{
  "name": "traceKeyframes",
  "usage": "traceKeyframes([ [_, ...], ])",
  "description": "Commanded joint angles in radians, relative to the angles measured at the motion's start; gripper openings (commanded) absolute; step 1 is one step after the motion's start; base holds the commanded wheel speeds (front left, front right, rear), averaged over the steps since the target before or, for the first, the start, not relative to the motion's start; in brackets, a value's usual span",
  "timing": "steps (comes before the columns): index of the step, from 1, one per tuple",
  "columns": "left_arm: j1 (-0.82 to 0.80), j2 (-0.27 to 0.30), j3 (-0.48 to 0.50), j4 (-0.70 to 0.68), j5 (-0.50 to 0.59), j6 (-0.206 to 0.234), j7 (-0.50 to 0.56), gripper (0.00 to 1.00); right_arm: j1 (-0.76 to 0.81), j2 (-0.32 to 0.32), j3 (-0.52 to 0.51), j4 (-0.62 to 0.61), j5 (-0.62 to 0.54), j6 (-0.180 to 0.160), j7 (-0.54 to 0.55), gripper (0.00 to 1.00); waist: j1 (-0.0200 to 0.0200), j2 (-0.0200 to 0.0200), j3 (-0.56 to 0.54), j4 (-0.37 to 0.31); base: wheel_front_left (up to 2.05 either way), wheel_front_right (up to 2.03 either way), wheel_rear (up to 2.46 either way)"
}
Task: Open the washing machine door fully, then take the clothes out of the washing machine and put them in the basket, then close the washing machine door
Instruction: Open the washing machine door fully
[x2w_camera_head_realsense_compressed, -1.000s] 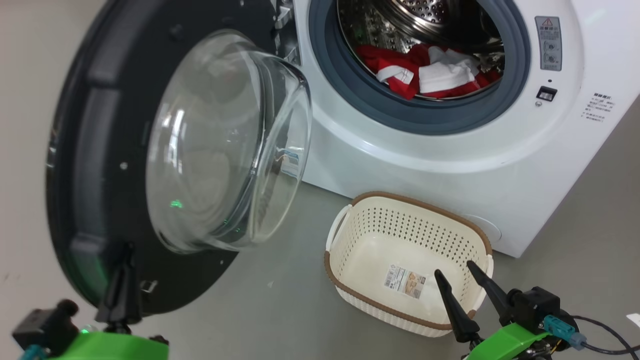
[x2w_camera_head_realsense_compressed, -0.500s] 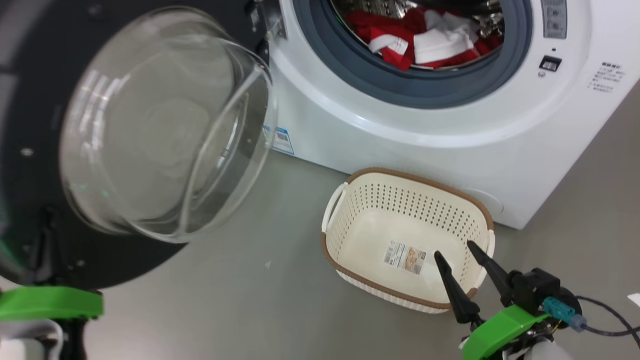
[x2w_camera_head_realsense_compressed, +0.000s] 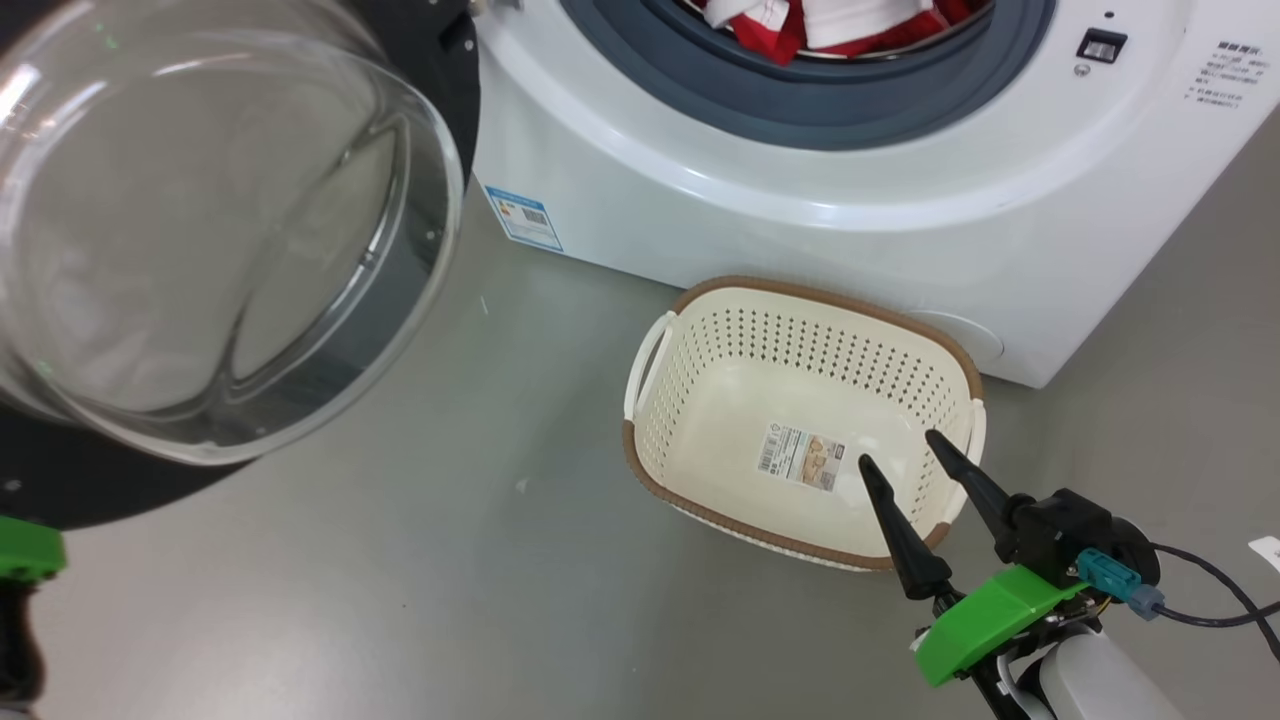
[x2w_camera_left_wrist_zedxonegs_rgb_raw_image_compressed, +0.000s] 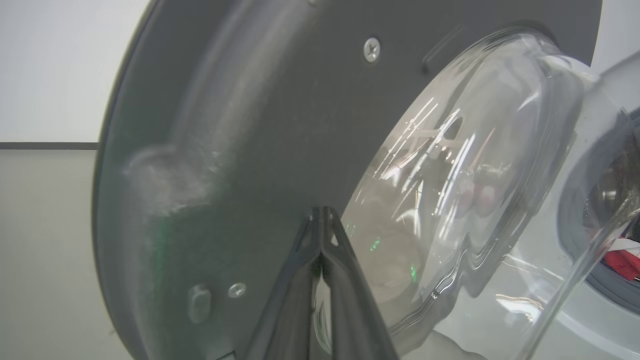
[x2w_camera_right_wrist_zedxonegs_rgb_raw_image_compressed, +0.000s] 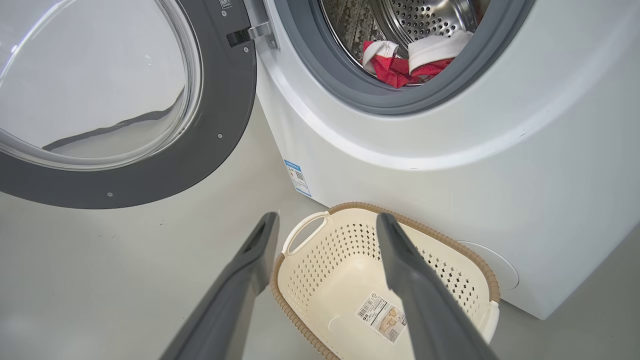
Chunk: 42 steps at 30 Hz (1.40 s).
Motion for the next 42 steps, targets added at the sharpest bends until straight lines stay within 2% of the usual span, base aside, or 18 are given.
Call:
traceKeyframes([
  [1, -0.034, 0.077, 0.048, -0.003, 0.012, 0.002, -0.005, 0.0, -0.025, 0.001, 0.023, -0.02, -0.012, 0.006, -0.012, 1.0, 0.0, 0.0, 0.015, -0.008, 0.0, 0.0, 0.0],
  [14, -0.129, 0.129, 0.117, 0.126, 0.071, 0.002, -0.005, 0.0, -0.055, 0.0, 0.02, -0.017, -0.029, 0.006, -0.012, 1.0, 0.0, 0.0, 0.059, -0.022, 0.0, 0.0, 0.0],
  [24, -0.129, 0.141, 0.114, 0.164, 0.06, 0.002, -0.005, 0.0, -0.047, 0.005, 0.017, -0.014, -0.021, 0.006, -0.012, 1.0, 0.0, 0.0, 0.023, -0.03, 0.0, 0.0, 0.0],
  [31, -0.031, 0.101, 0.068, 0.104, 0.046, 0.002, -0.005, 0.0, -0.015, 0.011, 0.02, -0.017, -0.002, 0.006, -0.012, 1.0, 0.0, 0.0, -0.045, -0.031, 0.0, 0.0, 0.0],
  [42, 0.182, -0.02, 0.008, -0.079, 0.031, 0.002, -0.005, 0.0, 0.052, 0.018, 0.025, -0.028, 0.026, 0.006, -0.012, 1.0, 0.0, 0.0, -0.148, -0.049, 0.0, 0.0, 0.0],
])
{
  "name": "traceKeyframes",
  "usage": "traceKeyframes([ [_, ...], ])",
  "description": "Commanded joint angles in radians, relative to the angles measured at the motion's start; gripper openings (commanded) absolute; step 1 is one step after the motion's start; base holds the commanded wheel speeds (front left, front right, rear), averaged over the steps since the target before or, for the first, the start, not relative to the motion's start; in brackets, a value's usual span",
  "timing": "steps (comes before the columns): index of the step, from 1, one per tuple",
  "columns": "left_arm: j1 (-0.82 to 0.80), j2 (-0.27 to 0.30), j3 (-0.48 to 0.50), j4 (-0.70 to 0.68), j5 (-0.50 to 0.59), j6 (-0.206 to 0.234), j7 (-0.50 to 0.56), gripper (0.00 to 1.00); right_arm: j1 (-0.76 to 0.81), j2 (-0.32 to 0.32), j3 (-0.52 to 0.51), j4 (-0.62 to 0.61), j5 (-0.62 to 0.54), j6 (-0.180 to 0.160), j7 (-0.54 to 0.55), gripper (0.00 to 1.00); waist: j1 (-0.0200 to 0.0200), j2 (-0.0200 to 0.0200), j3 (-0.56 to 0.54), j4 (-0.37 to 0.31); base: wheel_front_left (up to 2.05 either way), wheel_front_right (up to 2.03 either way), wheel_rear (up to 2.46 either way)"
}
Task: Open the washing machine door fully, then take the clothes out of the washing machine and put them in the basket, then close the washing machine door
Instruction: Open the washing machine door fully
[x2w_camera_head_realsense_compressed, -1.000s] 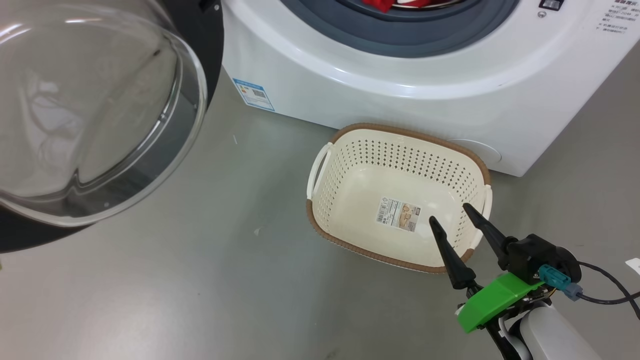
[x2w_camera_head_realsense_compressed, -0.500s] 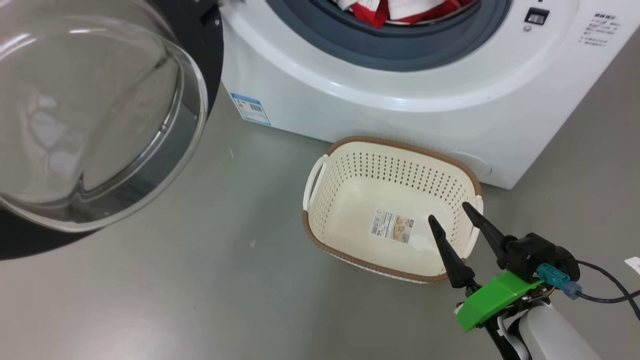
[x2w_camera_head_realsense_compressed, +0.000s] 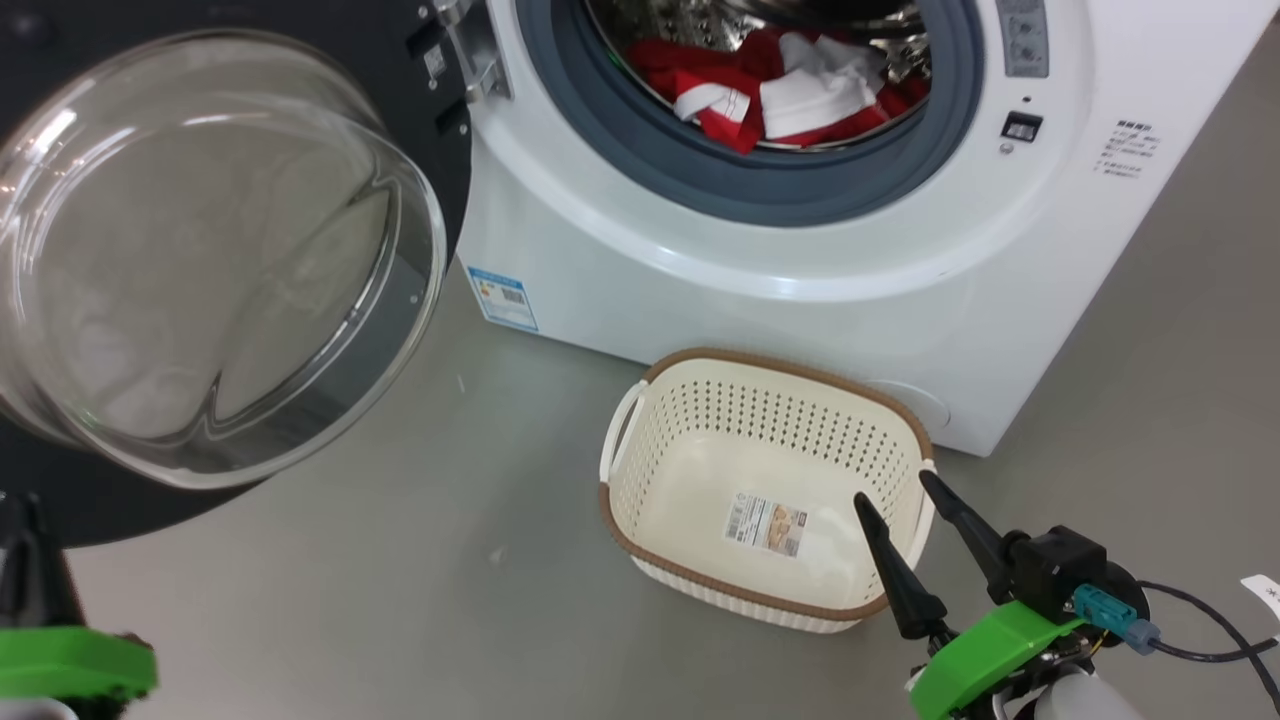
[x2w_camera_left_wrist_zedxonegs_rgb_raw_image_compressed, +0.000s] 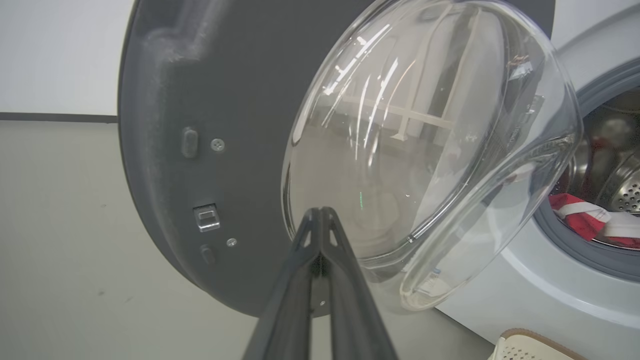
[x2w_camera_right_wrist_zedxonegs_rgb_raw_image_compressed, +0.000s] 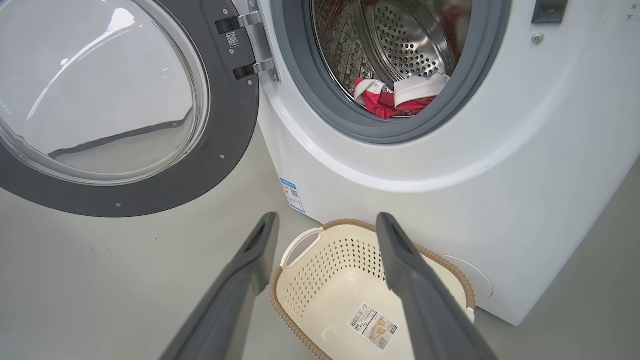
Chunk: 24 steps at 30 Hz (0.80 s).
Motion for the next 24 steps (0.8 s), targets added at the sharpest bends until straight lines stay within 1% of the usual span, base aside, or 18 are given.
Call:
traceKeyframes([
  [1, 0.032, 0.021, 0.015, -0.059, -0.005, 0.002, -0.005, 0.0, 0.013, 0.004, 0.019, -0.03, 0.005, 0.006, -0.012, 1.0, 0.0, 0.0, -0.036, -0.016, 0.0, 0.0, 0.0],
  [4, 0.094, -0.008, -0.013, -0.124, -0.015, 0.002, -0.005, 0.0, 0.034, 0.005, 0.01, -0.038, 0.012, 0.006, -0.012, 1.0, 0.0, 0.0, -0.058, -0.034, 0.0, 0.0, 0.0],
  [5, 0.114, -0.015, -0.022, -0.147, -0.016, 0.002, -0.005, 0.09, 0.041, 0.005, 0.008, -0.041, 0.014, 0.006, -0.012, 1.0, 0.0, 0.0, -0.064, -0.041, 0.0, 0.0, 0.0],
  [7, 0.154, -0.024, -0.045, -0.183, -0.019, 0.002, -0.005, 0.35, 0.054, 0.003, 0.002, -0.048, 0.017, 0.006, -0.012, 1.0, 0.0, 0.0, -0.075, -0.057, 0.0, 0.0, 0.0],
  [8, 0.171, -0.029, -0.055, -0.201, -0.023, 0.002, -0.005, 0.45, 0.061, 0.002, -0.003, -0.052, 0.019, 0.006, -0.012, 1.0, 0.0, 0.0, -0.079, -0.065, 0.0, 0.0, 0.0],
  [9, 0.187, -0.033, -0.071, -0.218, -0.029, 0.002, -0.005, 0.67, 0.068, 0.001, -0.007, -0.055, 0.02, 0.006, -0.012, 1.0, 0.0, 0.0, -0.083, -0.074, 0.0, 0.0, 0.0],
  [10, 0.202, -0.034, -0.084, -0.231, -0.03, 0.002, -0.005, 0.91, 0.074, 0.0, -0.013, -0.059, 0.021, 0.006, -0.012, 1.0, 0.0, 0.0, -0.085, -0.083, 0.0, 0.0, 0.0],
  [11, 0.214, -0.035, -0.097, -0.246, -0.036, 0.002, -0.005, 1.0, 0.08, 0.0, -0.019, -0.062, 0.022, 0.006, -0.012, 1.0, 0.0, 0.0, -0.087, -0.093, 0.0, 0.0, 0.0],
  [15, 0.249, -0.028, -0.145, -0.289, -0.07, 0.002, -0.005, 1.0, 0.099, 0.0, -0.046, -0.076, 0.024, 0.006, -0.012, 1.0, 0.0, 0.0, -0.092, -0.131, 0.0, 0.0, 0.0],
  [24, 0.284, 0.014, -0.257, -0.339, -0.111, 0.002, -0.005, 1.0, 0.125, 0.004, -0.1, -0.102, 0.022, 0.006, -0.012, 1.0, 0.0, 0.0, -0.09, -0.205, 0.0, 0.0, 0.0],
])
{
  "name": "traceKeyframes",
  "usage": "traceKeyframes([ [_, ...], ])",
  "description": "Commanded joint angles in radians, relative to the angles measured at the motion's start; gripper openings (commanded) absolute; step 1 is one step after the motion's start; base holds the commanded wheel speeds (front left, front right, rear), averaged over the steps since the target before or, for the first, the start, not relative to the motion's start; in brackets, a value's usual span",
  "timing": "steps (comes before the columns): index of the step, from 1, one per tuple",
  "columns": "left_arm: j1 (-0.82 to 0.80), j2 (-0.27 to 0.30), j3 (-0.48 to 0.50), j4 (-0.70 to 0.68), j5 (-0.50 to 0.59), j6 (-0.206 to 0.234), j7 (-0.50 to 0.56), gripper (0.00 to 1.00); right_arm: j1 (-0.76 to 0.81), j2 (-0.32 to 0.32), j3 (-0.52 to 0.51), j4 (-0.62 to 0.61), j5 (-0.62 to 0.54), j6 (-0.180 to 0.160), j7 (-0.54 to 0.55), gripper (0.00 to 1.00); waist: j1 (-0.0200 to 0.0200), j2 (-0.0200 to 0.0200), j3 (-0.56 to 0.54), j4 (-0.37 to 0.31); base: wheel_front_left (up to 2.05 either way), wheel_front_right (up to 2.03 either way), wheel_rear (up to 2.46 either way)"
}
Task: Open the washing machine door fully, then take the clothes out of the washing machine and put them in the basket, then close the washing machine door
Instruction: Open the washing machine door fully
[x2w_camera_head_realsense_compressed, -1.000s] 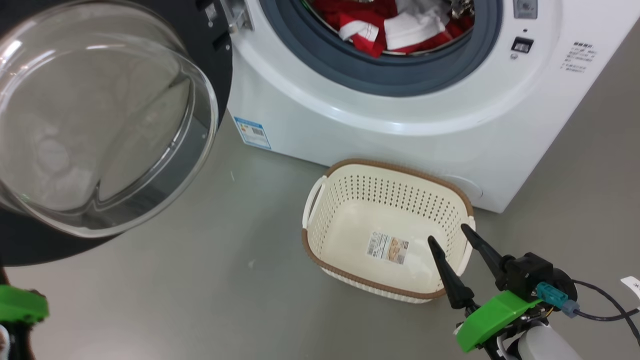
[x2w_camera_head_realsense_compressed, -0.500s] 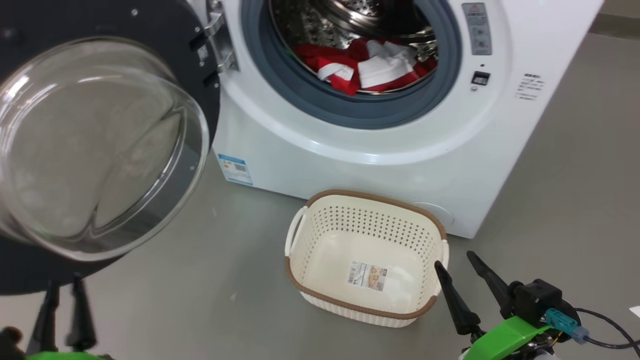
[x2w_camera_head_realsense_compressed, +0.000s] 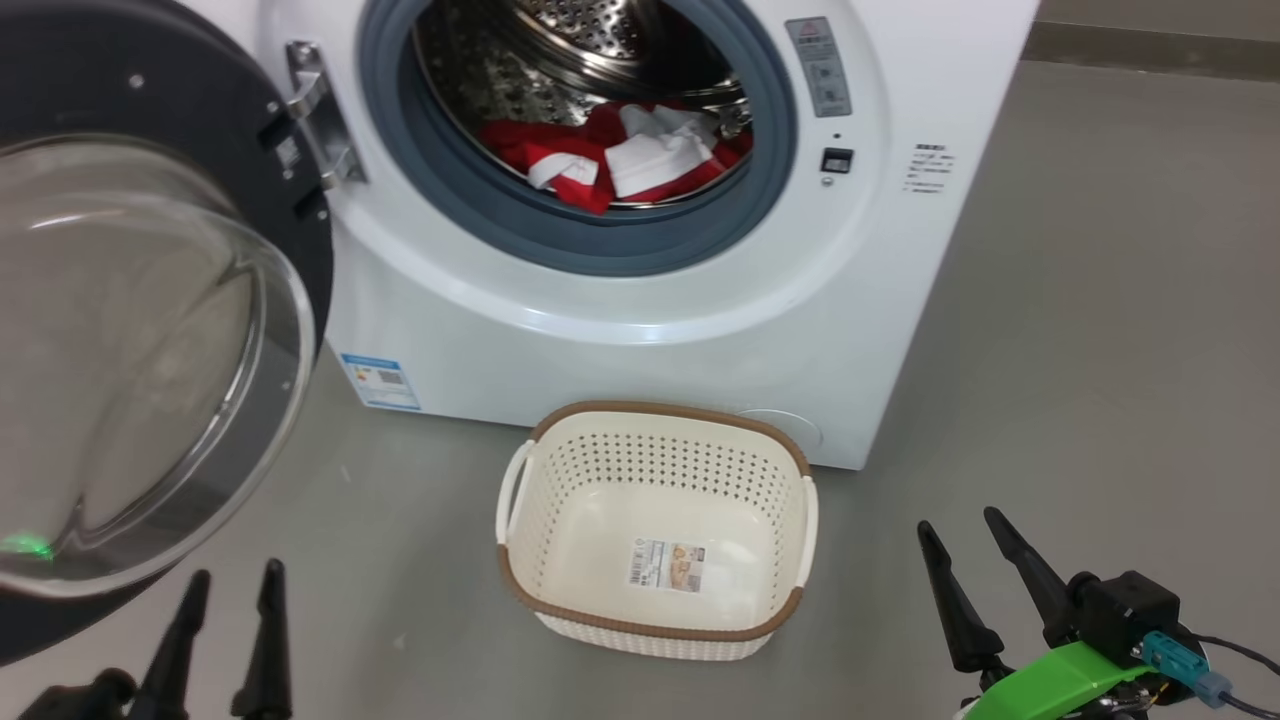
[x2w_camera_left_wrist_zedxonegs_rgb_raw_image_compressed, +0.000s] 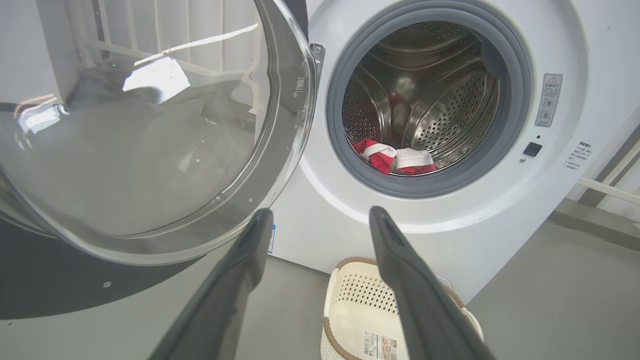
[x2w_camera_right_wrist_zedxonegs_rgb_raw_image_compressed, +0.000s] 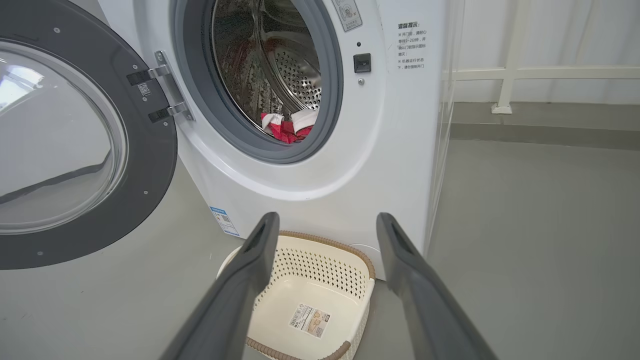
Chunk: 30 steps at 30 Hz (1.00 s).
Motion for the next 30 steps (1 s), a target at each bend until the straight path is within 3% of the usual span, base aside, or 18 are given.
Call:
traceKeyframes([
  [1, -0.004, 0.034, 0.008, -0.035, -0.01, 0.002, -0.005, 1.0, 0.004, -0.003, 0.012, -0.028, 0.004, 0.006, -0.012, 1.0, 0.0, 0.0, -0.003, -0.036, 0.0, 0.0, 0.0],
  [18, 0.017, 0.053, -0.136, -0.11, -0.041, 0.002, -0.005, 1.0, 0.02, -0.002, -0.033, -0.049, -0.001, 0.006, -0.012, 1.0, 0.0, 0.0, 0.001, -0.178, 0.0, 0.0, 0.0],
  [30, 0.022, 0.059, -0.141, -0.139, -0.037, 0.002, -0.005, 1.0, 0.043, -0.001, -0.065, -0.064, -0.005, 0.006, -0.012, 1.0, 0.0, 0.0, 0.0, -0.226, 0.0, 0.0, 0.0],
])
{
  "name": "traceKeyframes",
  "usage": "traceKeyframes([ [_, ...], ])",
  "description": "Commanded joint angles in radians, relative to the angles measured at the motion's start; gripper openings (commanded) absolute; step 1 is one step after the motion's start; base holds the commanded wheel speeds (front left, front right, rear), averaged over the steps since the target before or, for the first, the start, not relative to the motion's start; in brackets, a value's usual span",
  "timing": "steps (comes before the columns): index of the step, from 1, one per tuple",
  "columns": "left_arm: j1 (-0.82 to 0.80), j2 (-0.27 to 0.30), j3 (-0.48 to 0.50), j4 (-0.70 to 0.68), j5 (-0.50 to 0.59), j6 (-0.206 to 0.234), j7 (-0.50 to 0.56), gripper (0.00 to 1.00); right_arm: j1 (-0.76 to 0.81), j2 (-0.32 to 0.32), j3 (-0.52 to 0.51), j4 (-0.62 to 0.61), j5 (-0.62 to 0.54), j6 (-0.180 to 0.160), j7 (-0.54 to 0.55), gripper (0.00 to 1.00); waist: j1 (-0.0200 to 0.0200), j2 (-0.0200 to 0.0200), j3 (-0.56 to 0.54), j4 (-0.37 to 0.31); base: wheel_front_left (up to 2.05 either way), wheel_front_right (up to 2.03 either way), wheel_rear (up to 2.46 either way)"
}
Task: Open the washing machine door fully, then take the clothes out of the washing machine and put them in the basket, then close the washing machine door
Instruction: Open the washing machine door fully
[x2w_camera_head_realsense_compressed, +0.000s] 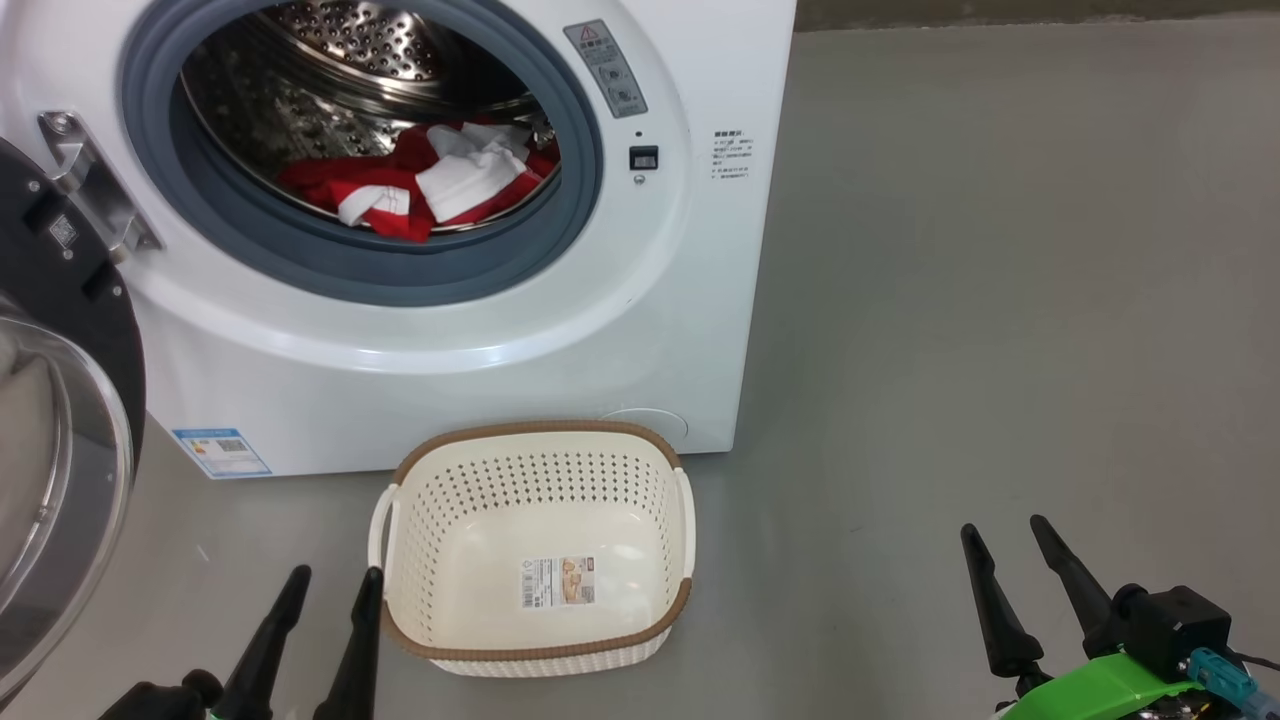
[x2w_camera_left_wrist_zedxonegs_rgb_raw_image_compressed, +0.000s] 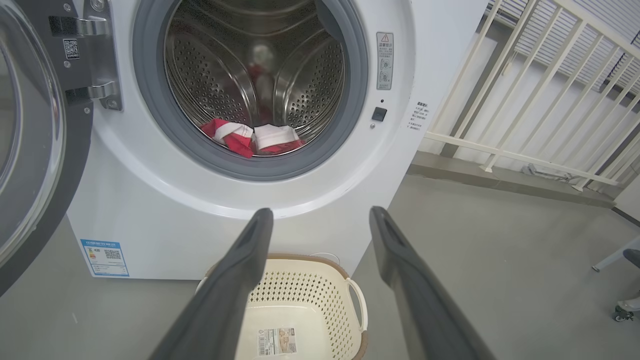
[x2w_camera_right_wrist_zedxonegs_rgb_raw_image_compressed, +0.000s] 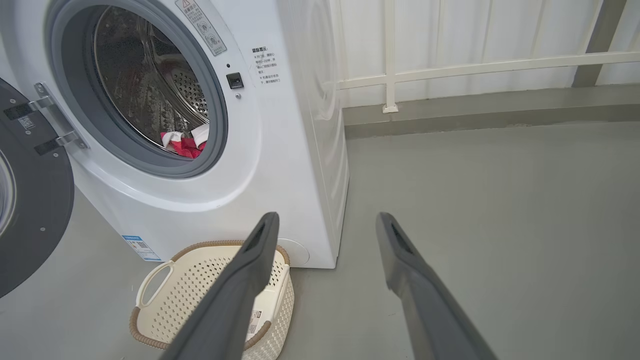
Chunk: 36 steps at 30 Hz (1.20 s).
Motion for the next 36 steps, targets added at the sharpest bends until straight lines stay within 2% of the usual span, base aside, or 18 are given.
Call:
traceKeyframes([
  [1, -0.013, 0.025, 0.029, -0.03, 0.004, 0.001, -0.005, 1.0, -0.009, -0.008, 0.015, -0.028, -0.004, 0.006, -0.012, 1.0, 0.0, 0.0, -0.001, -0.001, 0.0, 0.0, 0.0],
  [27, -0.009, 0.022, 0.039, -0.035, 0.041, 0.001, -0.005, 1.0, -0.013, -0.009, 0.014, -0.032, -0.01, 0.006, -0.012, 1.0, 0.0, 0.0, -0.011, 0.008, 0.0, 0.0, 0.0],
  [36, -0.02, 0.035, 0.023, -0.028, 0.023, 0.001, -0.005, 1.0, -0.018, -0.007, 0.018, -0.032, -0.011, 0.006, -0.012, 1.0, 0.0, 0.0, -0.002, 0.009, 0.08, -0.08, 0.01],
])
